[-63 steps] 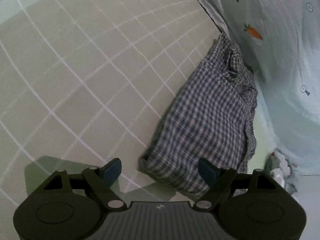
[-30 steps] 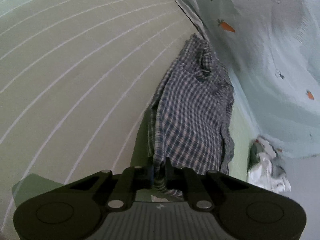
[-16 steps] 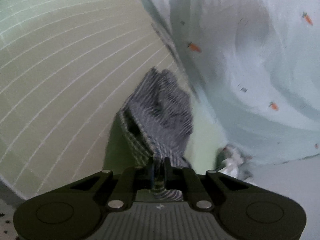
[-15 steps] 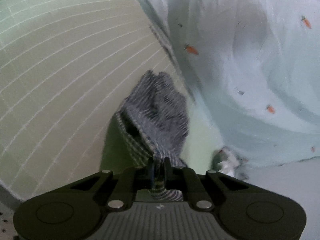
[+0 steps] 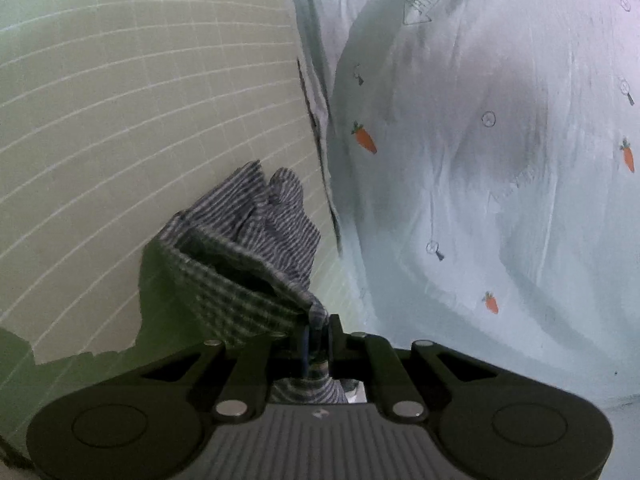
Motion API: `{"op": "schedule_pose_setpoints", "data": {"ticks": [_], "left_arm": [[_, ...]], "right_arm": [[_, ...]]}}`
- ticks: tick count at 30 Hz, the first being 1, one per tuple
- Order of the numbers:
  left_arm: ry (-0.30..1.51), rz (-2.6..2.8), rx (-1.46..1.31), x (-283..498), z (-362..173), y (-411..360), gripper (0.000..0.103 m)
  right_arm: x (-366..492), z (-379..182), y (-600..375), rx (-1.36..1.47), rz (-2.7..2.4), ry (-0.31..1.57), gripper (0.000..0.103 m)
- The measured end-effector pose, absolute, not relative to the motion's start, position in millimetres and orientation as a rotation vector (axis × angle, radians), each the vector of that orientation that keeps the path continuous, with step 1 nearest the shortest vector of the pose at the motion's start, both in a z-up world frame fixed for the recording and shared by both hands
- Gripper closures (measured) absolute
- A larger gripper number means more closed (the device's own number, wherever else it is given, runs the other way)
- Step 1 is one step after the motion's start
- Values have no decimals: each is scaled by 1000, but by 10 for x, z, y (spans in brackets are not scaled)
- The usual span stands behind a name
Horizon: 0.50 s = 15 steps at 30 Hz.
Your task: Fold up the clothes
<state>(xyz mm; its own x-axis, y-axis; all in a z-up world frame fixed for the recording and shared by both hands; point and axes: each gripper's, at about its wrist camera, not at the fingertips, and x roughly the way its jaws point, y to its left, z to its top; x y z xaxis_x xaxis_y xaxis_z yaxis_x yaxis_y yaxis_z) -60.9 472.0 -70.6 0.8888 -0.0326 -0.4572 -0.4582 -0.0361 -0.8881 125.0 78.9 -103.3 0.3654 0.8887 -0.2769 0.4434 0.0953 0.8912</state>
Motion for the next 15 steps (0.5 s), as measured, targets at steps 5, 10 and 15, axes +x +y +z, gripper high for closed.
{"op": "schedule_pose_setpoints", "data": {"ticks": [5, 10, 15], "left_arm": [[401, 370, -1580, -208, -733, 5018, 94], [411, 382, -1562, 315, -807, 5419, 94], [443, 419, -1500, 958, -1033, 5851, 87]], "right_arm": [[1676, -1062, 1034, 1549, 513, 1255, 97], [2298, -1134, 1391, 1533, 519, 1257, 96], [3037, -1321, 1807, 1458, 516, 1256, 88]]}}
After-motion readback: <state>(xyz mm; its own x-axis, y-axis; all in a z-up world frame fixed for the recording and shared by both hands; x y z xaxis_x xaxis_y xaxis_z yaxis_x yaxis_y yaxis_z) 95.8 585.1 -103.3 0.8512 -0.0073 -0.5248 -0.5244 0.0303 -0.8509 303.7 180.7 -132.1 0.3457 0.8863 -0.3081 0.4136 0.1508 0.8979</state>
